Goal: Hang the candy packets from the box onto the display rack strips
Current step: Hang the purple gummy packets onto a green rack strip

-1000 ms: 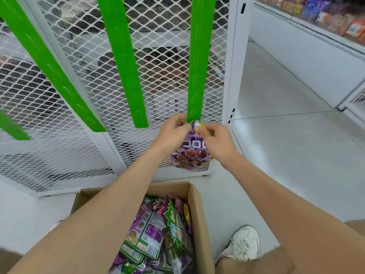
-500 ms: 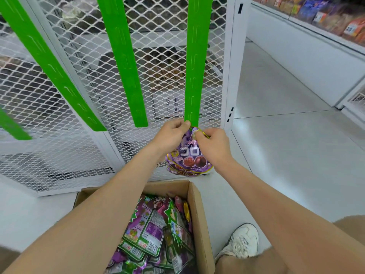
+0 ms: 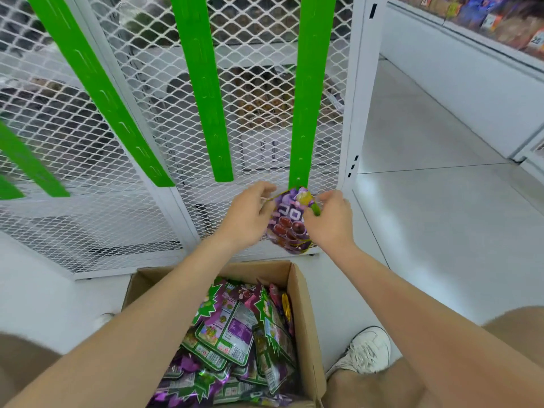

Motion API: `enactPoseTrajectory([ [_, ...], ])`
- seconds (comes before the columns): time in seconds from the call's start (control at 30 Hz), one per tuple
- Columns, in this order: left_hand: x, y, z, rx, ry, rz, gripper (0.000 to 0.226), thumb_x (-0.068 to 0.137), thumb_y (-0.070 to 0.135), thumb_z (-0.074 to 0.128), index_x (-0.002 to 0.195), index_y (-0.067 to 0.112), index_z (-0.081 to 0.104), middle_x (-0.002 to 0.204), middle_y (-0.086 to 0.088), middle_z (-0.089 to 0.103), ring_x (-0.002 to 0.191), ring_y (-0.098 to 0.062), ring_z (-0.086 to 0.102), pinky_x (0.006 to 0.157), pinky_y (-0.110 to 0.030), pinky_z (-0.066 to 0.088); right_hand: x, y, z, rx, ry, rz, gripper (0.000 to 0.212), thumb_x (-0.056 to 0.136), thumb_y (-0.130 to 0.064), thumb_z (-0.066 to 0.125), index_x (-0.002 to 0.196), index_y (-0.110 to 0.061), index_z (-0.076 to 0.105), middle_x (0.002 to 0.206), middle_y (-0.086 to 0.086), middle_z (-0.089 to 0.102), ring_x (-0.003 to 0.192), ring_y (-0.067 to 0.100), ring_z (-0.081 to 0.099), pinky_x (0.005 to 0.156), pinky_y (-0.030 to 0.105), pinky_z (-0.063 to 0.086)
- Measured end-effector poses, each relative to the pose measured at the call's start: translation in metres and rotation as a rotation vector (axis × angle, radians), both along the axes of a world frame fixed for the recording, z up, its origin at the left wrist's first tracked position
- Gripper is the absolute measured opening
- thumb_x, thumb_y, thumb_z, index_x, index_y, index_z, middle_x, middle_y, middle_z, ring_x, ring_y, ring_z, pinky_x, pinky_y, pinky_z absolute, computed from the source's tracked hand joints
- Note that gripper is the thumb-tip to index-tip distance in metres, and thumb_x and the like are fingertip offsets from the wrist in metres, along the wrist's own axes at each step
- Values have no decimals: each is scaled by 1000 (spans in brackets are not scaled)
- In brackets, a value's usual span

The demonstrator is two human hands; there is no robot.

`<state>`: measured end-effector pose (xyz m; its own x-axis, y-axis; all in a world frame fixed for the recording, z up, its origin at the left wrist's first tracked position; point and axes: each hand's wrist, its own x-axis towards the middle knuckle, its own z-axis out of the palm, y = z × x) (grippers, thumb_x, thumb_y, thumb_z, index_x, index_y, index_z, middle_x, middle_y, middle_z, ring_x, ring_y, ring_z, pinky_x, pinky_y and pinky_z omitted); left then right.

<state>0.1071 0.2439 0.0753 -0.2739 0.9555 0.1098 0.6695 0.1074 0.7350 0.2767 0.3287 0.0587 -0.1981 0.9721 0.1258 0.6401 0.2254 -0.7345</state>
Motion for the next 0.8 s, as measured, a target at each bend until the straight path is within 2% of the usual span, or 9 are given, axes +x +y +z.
enactPoseTrajectory([
  [0.07,-14,-34,-14,-37,82,29,30,107,9,54,135,13,62,127,2,66,113,-11,60,98,-26,46,-5,-15,-1,-55,37,-9,27,84,-6,66,107,-7,52,104,11,60,100,28,50,84,38,44],
  [0.13,-33,-70,-37,-188,137,57,26,107,10,51,126,17,68,115,1,72,99,-15,66,90,-30,52,-18,-37,-7,-154,27,124,15,84,-11,65,93,-17,56,90,7,68,89,28,62,78,35,48],
  [0.23,-64,-125,-75,-499,242,161,21,106,15,49,113,17,68,102,-8,73,82,-23,66,77,-39,58,-40,-81,-17,-314,-125,494,8,85,-26,64,77,-27,64,74,-9,67,73,12,66,72,25,52],
  [0.3,-82,-157,-93,-663,385,242,25,102,21,53,124,14,64,122,-14,68,105,-33,68,90,-48,59,-50,-112,-22,-438,-228,725,8,93,-19,65,92,-22,72,79,-11,68,67,3,64,63,17,52],
  [0.37,-93,-177,-109,-797,436,287,40,102,20,55,139,7,50,139,-18,53,127,-41,58,103,-51,52,-57,-133,-33,-463,-314,872,14,96,-16,64,104,-17,76,78,-13,68,65,1,65,66,20,54],
  [0.47,-99,-193,-130,-871,359,248,39,104,11,50,139,-1,39,142,-24,49,128,-41,57,102,-47,52,-63,-153,-43,-475,-393,994,19,100,-18,62,113,-13,75,78,-14,64,68,0,66,70,17,55],
  [0.57,-107,-200,-142,-896,317,275,28,103,4,50,131,-2,49,133,-24,60,120,-38,64,92,-42,54,-64,-162,-49,-510,-431,1023,19,102,-15,58,115,-9,72,70,-8,61,51,-2,56,60,19,51],
  [0.63,-111,-204,-145,-893,327,339,27,100,-3,52,126,0,56,127,-22,67,115,-38,68,90,-42,56,-64,-163,-51,-525,-449,1025,20,103,-15,57,116,-8,70,69,-11,57,45,-5,54,54,13,44],
  [0.8,-115,-198,-147,-880,338,363,26,97,-4,61,121,3,58,123,-19,68,111,-36,68,88,-40,56,-68,-162,-55,-510,-491,1042,20,104,-14,54,117,-9,70,68,-9,58,44,-5,54,52,14,42],
])
